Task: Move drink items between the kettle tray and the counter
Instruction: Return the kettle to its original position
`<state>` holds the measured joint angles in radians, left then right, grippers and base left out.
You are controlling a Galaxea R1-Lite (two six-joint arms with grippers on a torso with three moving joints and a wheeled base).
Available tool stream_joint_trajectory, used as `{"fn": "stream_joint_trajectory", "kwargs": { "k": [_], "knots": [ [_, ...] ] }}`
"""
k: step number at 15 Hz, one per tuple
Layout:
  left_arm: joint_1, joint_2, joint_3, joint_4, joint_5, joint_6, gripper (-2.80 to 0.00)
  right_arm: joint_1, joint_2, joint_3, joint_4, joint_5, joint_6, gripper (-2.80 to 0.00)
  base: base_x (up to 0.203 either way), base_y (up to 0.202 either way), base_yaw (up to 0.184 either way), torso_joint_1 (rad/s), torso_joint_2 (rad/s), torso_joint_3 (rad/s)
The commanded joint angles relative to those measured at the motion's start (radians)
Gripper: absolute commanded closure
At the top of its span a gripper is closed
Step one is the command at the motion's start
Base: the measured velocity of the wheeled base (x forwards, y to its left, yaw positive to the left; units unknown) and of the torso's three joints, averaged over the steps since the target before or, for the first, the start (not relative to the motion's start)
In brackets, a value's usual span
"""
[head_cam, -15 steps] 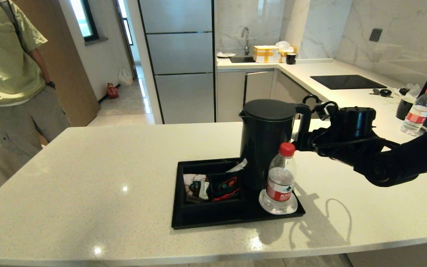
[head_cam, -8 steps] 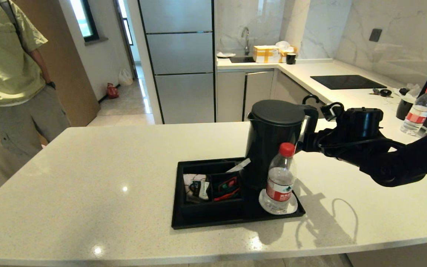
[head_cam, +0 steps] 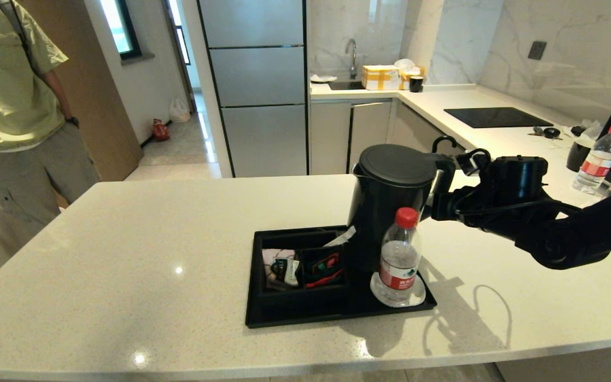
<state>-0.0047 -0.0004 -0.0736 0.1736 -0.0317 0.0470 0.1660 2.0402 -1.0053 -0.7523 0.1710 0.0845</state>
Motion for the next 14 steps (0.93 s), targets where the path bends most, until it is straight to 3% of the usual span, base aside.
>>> {"fn": "stream_joint_trajectory", "kwargs": {
  "k": [1,7,9,14],
  "knots": [
    [0.0,0.0,0.0,0.001,-0.001,0.001,0.0,0.006,0.006,-0.004,-0.002,-0.001,0.001,0.0,0.0,0.0,0.0,0.0,0.0,0.0],
    [0.0,0.0,0.0,0.001,-0.001,0.001,0.0,0.027,0.01,-0.011,0.034,-0.007,-0.009,0.0,0.0,0.0,0.0,0.0,0.0,0.0],
    [0.0,0.0,0.0,0.001,-0.001,0.001,0.0,0.024,0.002,-0.026,0.108,-0.008,-0.04,0.0,0.0,0.0,0.0,0.0,0.0,0.0],
    [0.0,0.0,0.0,0.001,-0.001,0.001,0.0,0.019,-0.019,-0.02,0.103,-0.01,-0.046,0.0,0.0,0.0,0.0,0.0,0.0,0.0]
  ]
}}
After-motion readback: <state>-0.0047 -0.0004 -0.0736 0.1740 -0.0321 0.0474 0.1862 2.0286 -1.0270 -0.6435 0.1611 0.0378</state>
